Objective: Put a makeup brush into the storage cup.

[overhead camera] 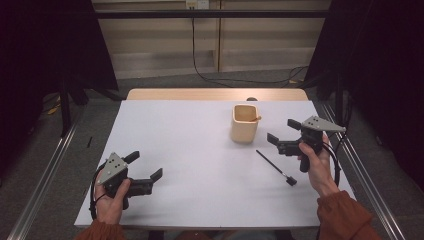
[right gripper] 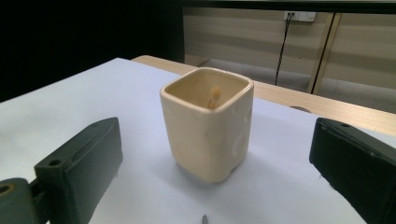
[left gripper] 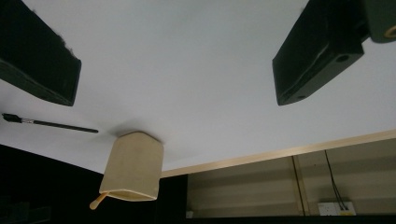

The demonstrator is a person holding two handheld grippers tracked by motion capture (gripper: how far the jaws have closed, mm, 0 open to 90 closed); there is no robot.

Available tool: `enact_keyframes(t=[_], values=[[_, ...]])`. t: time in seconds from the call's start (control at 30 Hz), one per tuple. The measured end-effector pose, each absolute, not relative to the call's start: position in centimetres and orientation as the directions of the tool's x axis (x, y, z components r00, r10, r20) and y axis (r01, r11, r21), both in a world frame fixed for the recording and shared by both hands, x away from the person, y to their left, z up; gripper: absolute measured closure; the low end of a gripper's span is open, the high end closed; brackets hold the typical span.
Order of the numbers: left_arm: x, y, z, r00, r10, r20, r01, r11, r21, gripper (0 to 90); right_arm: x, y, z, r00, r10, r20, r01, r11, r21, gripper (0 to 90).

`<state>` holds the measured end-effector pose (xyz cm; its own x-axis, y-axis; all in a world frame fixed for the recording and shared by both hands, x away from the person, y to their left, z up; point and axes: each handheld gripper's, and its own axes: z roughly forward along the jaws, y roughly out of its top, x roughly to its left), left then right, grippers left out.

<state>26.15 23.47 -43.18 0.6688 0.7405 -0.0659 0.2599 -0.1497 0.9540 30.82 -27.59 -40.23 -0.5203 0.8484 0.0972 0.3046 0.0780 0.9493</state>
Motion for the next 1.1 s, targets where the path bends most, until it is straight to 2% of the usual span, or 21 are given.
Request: enact_keyframes(t=[0.27, 1.1], values=[[26.1, 23.7, -43.2, 0.664, 0.744, -0.073, 0.263, -0.141, 0.954, 1.1, 28.3, -28.4, -40.8, -0.508, 0.858, 0.073, 0.309, 0.103, 0.946, 3.8], [25.9, 23.8, -43.2, 0.678, 0.731, -0.077, 0.257, -0.138, 0.956, 1.0, 21.5, -31.0, -42.3, -0.447, 0.888, 0.104, 0.325, 0.053, 0.944, 3.8]])
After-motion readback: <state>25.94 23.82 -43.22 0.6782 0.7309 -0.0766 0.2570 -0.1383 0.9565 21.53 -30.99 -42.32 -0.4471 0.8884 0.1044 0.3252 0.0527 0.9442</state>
